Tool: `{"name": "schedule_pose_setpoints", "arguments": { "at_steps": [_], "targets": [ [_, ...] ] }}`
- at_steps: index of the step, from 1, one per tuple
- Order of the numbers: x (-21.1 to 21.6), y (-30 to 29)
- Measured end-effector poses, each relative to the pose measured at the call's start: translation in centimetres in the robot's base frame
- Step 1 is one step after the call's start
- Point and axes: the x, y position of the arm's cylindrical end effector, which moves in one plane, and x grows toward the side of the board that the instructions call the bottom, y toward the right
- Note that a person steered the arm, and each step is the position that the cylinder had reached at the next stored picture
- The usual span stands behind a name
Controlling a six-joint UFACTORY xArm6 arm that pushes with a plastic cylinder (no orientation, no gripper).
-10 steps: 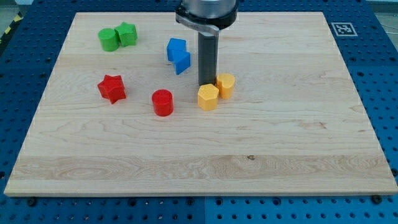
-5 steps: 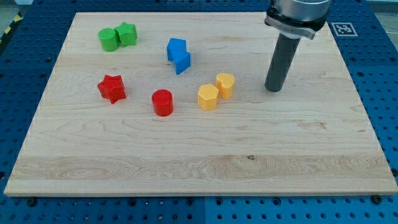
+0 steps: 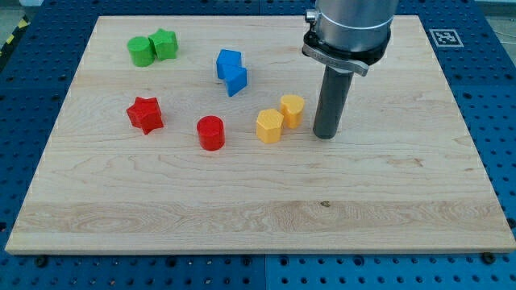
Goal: Separate the yellow blocks
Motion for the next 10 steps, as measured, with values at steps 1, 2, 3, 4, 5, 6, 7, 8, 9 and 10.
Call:
{"name": "schedule_pose_setpoints", "arguments": {
  "at_steps": [1,2,3,4,5,6,7,8,9,10],
  "targets": [
    [-1.0,-1.2],
    [-1.6,-3.6],
    [-2.0,-4.4],
    [-1.7,-4.3],
    [-0.9,-4.3],
    [-0.8,-4.8],
    [-1.5,-5.2],
    [-2.6,-5.4],
    [-2.5,-5.9],
    [-2.5,-6.0]
  ]
}}
